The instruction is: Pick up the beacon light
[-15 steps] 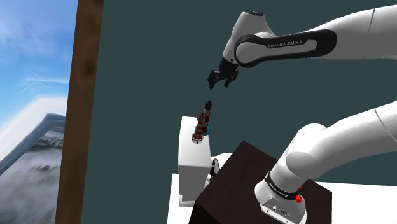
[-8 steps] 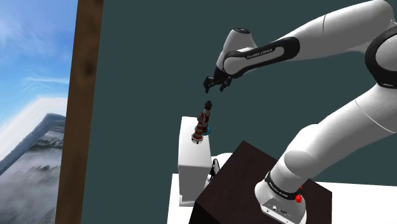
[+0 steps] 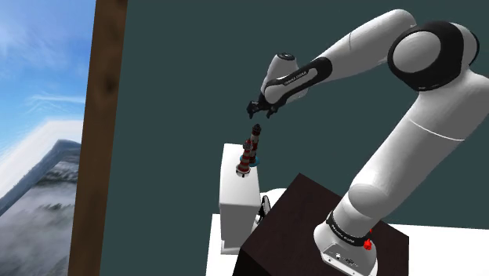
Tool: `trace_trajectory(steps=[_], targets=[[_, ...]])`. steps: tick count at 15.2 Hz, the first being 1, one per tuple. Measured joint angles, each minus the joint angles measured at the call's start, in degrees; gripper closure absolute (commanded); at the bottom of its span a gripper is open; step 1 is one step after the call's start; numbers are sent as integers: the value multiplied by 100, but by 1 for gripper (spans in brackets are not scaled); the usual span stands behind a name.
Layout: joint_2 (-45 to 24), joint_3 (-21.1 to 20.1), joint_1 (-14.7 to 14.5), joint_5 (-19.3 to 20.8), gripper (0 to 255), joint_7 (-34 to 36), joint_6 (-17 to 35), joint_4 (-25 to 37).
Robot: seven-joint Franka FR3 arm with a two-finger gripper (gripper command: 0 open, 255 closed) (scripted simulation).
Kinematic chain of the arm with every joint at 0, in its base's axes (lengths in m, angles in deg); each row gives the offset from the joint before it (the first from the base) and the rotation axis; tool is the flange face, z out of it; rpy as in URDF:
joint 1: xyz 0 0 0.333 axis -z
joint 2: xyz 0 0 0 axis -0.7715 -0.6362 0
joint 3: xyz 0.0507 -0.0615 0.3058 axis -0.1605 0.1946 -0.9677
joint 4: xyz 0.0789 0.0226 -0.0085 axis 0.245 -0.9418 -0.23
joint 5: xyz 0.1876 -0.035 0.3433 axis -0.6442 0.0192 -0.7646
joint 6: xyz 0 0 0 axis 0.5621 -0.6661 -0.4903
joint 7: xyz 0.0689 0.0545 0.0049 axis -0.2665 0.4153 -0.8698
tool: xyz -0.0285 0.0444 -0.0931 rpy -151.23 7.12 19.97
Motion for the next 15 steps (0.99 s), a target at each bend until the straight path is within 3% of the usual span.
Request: trace_trajectory(steps=[8, 15], targets=[[-1693, 211, 301, -250, 0, 180, 890, 950], [-2890, 241, 587, -526, 0, 302, 1273, 1853]])
